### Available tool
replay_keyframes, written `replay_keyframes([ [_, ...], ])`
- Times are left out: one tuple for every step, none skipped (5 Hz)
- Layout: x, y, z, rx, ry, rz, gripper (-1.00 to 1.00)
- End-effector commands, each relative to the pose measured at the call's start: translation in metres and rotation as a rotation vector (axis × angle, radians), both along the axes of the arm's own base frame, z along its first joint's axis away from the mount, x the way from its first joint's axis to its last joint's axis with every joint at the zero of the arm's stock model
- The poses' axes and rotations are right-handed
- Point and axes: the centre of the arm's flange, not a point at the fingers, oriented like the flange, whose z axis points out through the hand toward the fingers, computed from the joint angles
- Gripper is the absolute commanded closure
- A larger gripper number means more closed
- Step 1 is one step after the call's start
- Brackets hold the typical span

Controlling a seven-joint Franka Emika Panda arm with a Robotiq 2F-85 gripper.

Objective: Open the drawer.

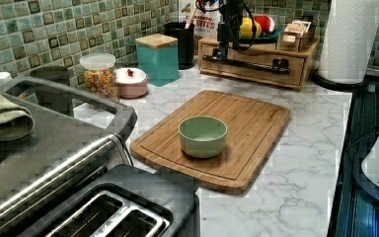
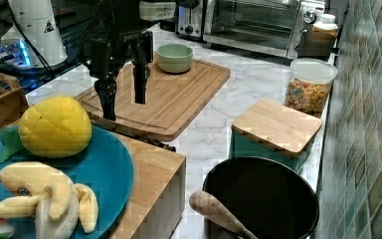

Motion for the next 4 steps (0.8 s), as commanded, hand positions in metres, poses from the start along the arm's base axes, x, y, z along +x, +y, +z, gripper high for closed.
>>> replay_keyframes([
  [-0.045, -0.048, -0.025, 0.020, -0.024, -0.124, -1.00],
  [-0.048, -0.040, -0.038, 0.069, -0.028, -0.120, -1.00],
  [-0.050, -0.029, -0.049, 0.082, -0.040, -0.144, -1.00],
  [-0.055, -0.032, -0.066, 0.090, -0.031, -0.139, -1.00],
])
